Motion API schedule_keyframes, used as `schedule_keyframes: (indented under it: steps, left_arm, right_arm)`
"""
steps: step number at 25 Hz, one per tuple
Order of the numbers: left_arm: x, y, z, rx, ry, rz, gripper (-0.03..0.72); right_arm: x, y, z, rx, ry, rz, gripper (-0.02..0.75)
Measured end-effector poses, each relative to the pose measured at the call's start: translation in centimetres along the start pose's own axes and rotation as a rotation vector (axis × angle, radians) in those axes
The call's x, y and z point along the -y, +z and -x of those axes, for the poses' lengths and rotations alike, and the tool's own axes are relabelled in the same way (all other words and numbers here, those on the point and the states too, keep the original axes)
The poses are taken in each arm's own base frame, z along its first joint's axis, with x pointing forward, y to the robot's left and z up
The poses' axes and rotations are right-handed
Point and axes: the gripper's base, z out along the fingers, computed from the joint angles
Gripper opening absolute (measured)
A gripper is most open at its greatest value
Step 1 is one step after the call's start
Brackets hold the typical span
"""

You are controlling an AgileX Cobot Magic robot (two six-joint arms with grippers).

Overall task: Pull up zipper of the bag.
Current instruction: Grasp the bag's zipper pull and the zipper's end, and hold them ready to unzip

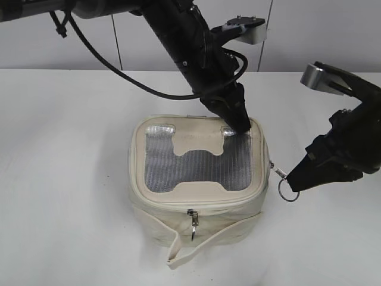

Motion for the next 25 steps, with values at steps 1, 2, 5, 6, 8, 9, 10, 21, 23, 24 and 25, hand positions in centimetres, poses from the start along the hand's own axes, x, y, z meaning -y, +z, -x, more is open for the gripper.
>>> schedule_keyframes:
  steps: [1, 2, 5, 6, 8, 9, 10, 21, 23, 24, 25]
  left_arm:
    - [0.0, 0.0, 0.0, 0.000, 0.000, 0.000, 0.077]
    - [0.0, 0.0, 0.0, 0.000, -0.001, 0.000, 0.077]
    - [0.0, 0.0, 0.0, 0.001, -0.007, 0.000, 0.077]
    - [0.0, 0.0, 0.0, 0.002, -0.012, 0.003, 0.076]
    - [-0.2, 0.0, 0.0, 0.005, -0.020, 0.020, 0.076]
    - [-0.3, 0.0, 0.0, 0.007, -0.025, 0.026, 0.076]
    - [-0.4, -0.1, 0.0, 0.007, -0.028, 0.028, 0.076]
    - [-0.5, -0.1, 0.0, 0.011, -0.052, 0.038, 0.076]
    - [-0.5, -0.1, 0.0, 0.010, -0.052, 0.038, 0.076]
    - [-0.5, -0.1, 0.0, 0.010, -0.052, 0.038, 0.076]
    - [-0.5, -0.1, 0.0, 0.010, -0.052, 0.038, 0.076]
  right_arm:
    - [0.0, 0.1, -0.2, -0.005, 0.004, 0.000, 0.006]
    - [0.0, 0.1, -0.3, -0.008, 0.008, 0.000, 0.006]
    - [0.0, 0.2, -0.4, -0.013, 0.012, 0.006, 0.006]
    - [-0.2, 0.2, -0.5, -0.022, 0.008, 0.011, 0.006]
    - [-0.7, 0.3, -1.1, -0.082, -0.024, 0.022, 0.006]
    - [-1.1, 0.5, -1.5, -0.114, -0.043, 0.032, 0.006]
    - [-1.5, 0.5, -1.7, -0.130, -0.062, 0.039, 0.006]
    - [-3.4, 0.3, -0.4, 0.064, -0.101, -0.101, 0.037]
    - [-2.9, 0.2, -0.2, 0.087, -0.085, -0.148, 0.125]
    - [-2.6, 0.1, -0.1, 0.095, -0.078, -0.167, 0.190]
    - [-2.4, 0.0, -0.1, 0.096, -0.073, -0.178, 0.258]
